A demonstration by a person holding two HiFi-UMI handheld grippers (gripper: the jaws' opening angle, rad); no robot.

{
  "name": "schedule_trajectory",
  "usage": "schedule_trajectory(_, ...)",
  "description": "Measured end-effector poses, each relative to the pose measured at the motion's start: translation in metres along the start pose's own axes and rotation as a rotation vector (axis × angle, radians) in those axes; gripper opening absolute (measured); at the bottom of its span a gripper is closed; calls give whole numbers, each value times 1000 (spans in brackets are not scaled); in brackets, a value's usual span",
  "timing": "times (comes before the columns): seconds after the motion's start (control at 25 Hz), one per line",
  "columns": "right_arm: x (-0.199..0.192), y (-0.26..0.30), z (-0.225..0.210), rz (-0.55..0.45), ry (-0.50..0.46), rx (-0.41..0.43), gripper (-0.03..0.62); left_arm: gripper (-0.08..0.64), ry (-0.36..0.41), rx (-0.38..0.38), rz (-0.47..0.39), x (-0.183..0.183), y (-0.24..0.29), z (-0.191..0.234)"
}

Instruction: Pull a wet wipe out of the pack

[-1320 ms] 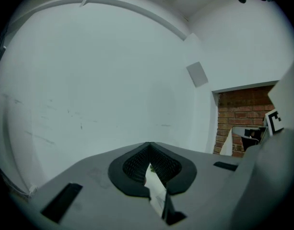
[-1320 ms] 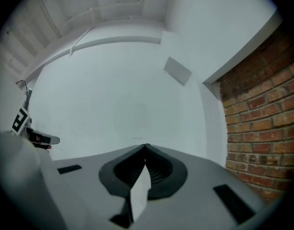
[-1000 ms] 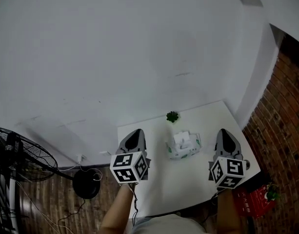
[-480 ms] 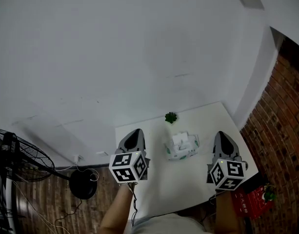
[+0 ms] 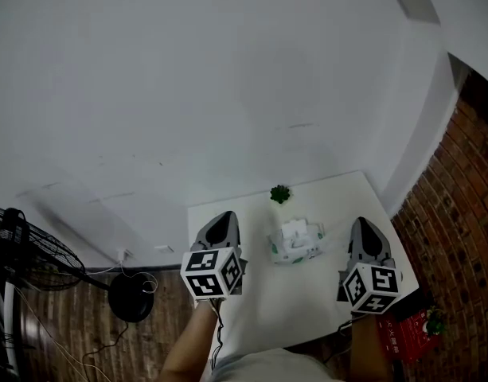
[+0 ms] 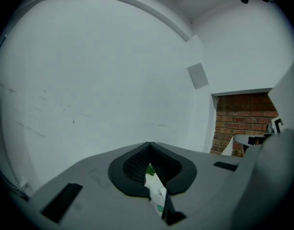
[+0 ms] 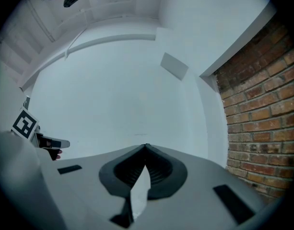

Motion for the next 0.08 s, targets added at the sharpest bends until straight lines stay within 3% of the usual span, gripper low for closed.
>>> schedule_trajectory(0.08,1,1,0,-2,-1,1,2,0,0,0,-2,1,1,0)
Point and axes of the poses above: the fingertips, and each gripper's own axes: y forward along the fingers, z to its left, x out of its top, the point moved 8 cm from there along -y, backward along the fingers, and after that the axes turned 4 degrees about y, right-handed, at the moved point
